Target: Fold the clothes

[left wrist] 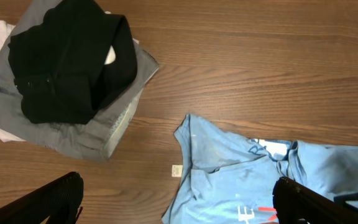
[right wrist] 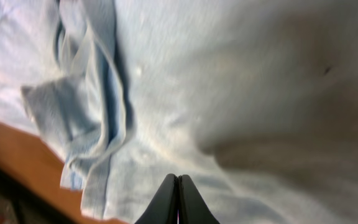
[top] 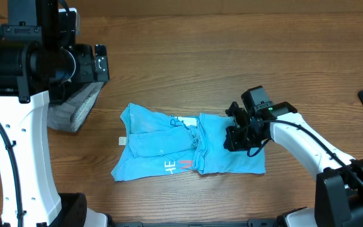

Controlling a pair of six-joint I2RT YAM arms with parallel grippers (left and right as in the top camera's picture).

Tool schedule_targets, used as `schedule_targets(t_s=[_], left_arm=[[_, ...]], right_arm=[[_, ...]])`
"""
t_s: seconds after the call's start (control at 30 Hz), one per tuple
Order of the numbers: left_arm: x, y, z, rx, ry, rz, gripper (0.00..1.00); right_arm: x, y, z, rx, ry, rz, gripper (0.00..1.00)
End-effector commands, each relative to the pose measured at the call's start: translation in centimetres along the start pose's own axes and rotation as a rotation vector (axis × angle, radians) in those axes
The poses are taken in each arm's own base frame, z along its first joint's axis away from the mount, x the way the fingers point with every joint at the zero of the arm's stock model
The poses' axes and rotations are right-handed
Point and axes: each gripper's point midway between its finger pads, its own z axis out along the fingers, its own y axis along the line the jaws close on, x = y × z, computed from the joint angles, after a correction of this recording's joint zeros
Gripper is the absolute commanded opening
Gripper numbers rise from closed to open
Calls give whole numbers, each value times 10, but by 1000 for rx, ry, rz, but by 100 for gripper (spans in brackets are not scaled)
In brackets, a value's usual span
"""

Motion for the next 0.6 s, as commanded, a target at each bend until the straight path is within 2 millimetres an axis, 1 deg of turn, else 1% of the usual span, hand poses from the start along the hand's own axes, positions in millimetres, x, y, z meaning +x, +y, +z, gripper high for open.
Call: schedule_targets(t_s=[0.0,0.03,0.1,0.2,0.27,0.33,0.37,0.47,0.53,0.57], left_arm=[[-4,4,-2,-14,-16,11,100],[-4,4,-2,-14,-16,11,100],[-4,4,-2,-14,-16,11,100],[-4,3,-2,-10,-17,8,100],[-4,3,-2,-10,-18,6,100],[-4,3,-2,-10,-17,6,100],[-4,3,-2,-10,-17,6,100],[-2,3,-2,-10,-12,5,100],[-1,2,-2,-2,-3,3,100],[1,-1,-1,12,3,3,100]], right_arm=[[10,0,10,29,21,40,4],[16,5,15,12,47,20,4],[30,24,22,-47,108,-85,4],[48,40,30,-54,171,-188,4],[56,50,33,-61,197,-243,4],[58,56,32,-65,203,-291,4],[56,57,30,-59,193,-299,4],[33,52,15,-39,112,-257,4],[11,35,-2,9,34,-131,4],[1,23,-11,30,-2,-66,4]])
